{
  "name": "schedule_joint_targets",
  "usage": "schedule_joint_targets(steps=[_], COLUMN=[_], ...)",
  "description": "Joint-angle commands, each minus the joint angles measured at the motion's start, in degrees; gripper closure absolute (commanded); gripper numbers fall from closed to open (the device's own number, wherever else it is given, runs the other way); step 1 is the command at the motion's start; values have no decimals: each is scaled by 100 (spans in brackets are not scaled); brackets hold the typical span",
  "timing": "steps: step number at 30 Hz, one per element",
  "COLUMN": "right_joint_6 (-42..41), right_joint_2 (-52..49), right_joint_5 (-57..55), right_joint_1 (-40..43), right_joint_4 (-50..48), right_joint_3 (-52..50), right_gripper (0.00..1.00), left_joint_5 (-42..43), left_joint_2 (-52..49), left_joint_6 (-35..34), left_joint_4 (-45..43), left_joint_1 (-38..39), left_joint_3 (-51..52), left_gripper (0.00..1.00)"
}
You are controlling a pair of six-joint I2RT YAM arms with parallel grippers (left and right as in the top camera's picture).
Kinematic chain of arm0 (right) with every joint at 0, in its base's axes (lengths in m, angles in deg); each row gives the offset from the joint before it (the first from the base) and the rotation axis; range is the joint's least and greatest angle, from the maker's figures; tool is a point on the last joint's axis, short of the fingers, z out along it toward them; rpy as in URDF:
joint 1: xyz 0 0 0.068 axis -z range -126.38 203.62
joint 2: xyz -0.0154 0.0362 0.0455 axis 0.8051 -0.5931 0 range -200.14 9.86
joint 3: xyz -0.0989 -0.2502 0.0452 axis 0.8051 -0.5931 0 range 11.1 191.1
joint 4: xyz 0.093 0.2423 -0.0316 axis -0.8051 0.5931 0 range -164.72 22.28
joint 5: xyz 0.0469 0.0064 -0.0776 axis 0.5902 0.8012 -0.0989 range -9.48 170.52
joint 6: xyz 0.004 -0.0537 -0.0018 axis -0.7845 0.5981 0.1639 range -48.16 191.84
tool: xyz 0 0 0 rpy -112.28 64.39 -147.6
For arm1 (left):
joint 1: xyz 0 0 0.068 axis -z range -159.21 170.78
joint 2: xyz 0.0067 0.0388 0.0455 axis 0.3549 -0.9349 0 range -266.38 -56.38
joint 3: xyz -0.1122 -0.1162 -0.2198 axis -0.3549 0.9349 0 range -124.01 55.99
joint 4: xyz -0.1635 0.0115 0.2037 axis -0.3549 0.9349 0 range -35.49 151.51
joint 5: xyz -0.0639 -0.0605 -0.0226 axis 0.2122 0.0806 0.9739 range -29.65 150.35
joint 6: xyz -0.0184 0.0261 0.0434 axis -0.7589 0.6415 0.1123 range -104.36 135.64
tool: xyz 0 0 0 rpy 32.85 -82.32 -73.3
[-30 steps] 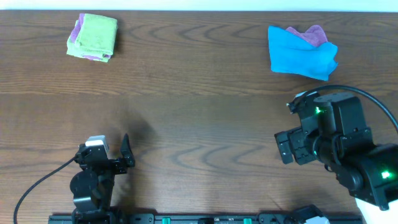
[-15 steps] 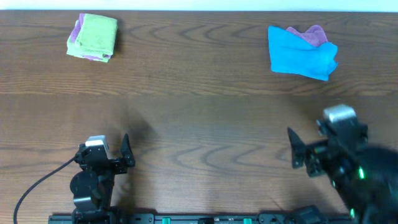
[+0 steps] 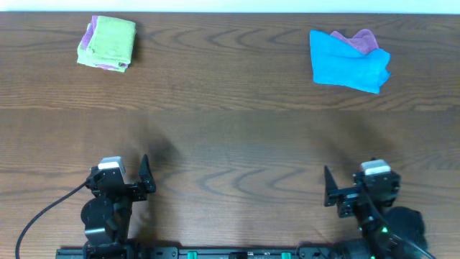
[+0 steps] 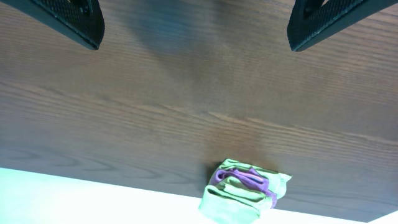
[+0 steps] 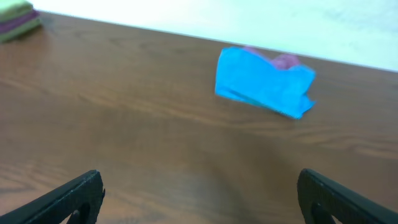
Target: Fold the cloth
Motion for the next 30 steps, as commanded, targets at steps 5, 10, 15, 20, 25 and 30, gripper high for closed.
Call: schedule_joint_targets(steps=[5, 10, 15, 20, 25, 30], right_joint_6=[-11, -9, -9, -7, -9, -9], right_joint_2=[691, 684, 686, 684, 684, 684], right_joint_5=[247, 247, 245, 245, 245, 245], right_joint_1=[46, 46, 50, 52, 50, 50], right_joint_4=[-221, -221, -214, -107, -109, -107], right_joint_3=[-1040, -1346, -1683, -1880, -1880, -1880], right_gripper=[1, 1, 1, 1, 1, 1], left_joint_5=[-55, -55, -55, -55, -55, -55], left_joint_2=[48, 48, 48, 48, 48, 48], left_joint_6=[-63, -63, -63, -63, -66, -63], left_joint_4=[13, 13, 13, 13, 13, 13], left_joint_1=[26, 26, 26, 26, 26, 26], left_joint_3=[129, 129, 129, 129, 129, 129], left_gripper=[5, 5, 5, 5, 5, 5])
